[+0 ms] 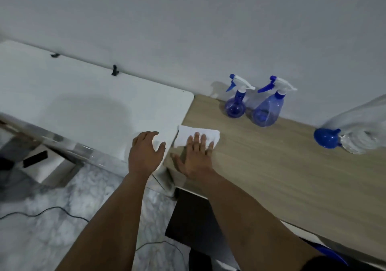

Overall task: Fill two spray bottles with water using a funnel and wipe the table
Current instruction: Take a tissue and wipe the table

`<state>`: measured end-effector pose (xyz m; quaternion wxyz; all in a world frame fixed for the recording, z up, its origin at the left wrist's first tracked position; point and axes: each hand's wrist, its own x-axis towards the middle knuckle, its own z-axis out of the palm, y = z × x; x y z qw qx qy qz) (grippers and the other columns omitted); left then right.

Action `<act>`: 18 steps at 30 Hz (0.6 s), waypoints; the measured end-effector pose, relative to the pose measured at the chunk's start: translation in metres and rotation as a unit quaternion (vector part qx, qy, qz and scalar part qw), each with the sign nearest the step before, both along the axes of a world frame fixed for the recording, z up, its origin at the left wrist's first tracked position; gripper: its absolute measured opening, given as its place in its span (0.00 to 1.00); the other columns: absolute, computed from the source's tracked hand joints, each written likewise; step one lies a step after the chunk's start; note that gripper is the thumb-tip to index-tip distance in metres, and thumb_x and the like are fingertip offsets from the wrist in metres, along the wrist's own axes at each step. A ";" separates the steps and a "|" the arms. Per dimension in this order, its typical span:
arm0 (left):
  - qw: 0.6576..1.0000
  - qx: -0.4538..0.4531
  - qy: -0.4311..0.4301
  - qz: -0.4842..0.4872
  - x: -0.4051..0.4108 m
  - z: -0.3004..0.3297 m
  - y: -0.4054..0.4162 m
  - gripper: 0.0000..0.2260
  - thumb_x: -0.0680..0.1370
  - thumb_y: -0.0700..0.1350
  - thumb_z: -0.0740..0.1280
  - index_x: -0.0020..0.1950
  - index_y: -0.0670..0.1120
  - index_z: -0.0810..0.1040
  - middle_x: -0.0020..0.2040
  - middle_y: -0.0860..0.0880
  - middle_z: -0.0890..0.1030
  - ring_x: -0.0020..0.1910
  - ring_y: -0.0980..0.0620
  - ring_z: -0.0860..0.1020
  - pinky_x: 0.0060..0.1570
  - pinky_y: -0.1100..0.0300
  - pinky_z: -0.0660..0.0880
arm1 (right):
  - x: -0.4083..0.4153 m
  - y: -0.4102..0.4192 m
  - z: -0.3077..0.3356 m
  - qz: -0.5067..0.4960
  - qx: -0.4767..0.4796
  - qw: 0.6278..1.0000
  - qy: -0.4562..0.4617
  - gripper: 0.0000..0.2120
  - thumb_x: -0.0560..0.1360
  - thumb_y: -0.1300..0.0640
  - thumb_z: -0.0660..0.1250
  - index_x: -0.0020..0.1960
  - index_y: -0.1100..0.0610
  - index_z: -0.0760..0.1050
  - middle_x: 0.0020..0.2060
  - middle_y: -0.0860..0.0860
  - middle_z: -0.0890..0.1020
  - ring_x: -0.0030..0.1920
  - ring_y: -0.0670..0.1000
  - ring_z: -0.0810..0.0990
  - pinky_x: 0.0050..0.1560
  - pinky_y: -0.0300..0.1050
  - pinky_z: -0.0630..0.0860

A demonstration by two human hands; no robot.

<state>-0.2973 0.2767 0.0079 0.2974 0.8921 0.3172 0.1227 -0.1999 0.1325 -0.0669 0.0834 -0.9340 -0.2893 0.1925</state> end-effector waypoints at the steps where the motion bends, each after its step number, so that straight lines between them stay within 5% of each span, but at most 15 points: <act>1: 1.000 -0.003 0.001 0.011 -0.005 -0.001 0.004 0.18 0.77 0.52 0.69 0.66 0.52 0.77 0.67 0.52 0.77 0.69 0.47 0.71 0.61 0.48 0.74 | -0.006 0.004 0.000 0.024 -0.003 1.000 -0.003 0.48 0.79 0.26 0.42 0.85 0.60 0.40 0.84 0.60 0.36 0.82 0.64 0.32 0.78 0.71 0.31; 4: 0.999 -0.016 0.009 0.028 -0.014 0.000 0.004 0.18 0.78 0.52 0.69 0.67 0.52 0.77 0.67 0.52 0.76 0.69 0.46 0.71 0.62 0.48 0.73 | -0.020 -0.006 0.001 0.098 -0.012 0.995 -0.016 0.50 0.78 0.25 0.39 0.85 0.60 0.38 0.84 0.58 0.36 0.82 0.61 0.31 0.79 0.69 0.32; 9: 0.999 -0.034 0.013 0.012 -0.012 0.001 -0.021 0.18 0.78 0.52 0.69 0.67 0.53 0.77 0.68 0.52 0.76 0.70 0.47 0.70 0.64 0.48 0.72 | -0.051 -0.062 -0.013 0.202 0.006 0.978 -0.047 0.48 0.79 0.28 0.50 0.85 0.58 0.40 0.84 0.56 0.38 0.83 0.58 0.31 0.81 0.66 0.37; 18: 0.996 -0.031 0.058 -0.066 0.022 -0.003 -0.108 0.17 0.77 0.52 0.69 0.65 0.51 0.78 0.66 0.46 0.77 0.67 0.41 0.74 0.62 0.45 0.74 | -0.095 -0.182 -0.016 0.093 0.029 0.994 -0.056 0.44 0.82 0.33 0.54 0.86 0.59 0.45 0.85 0.55 0.43 0.85 0.56 0.37 0.83 0.63 0.44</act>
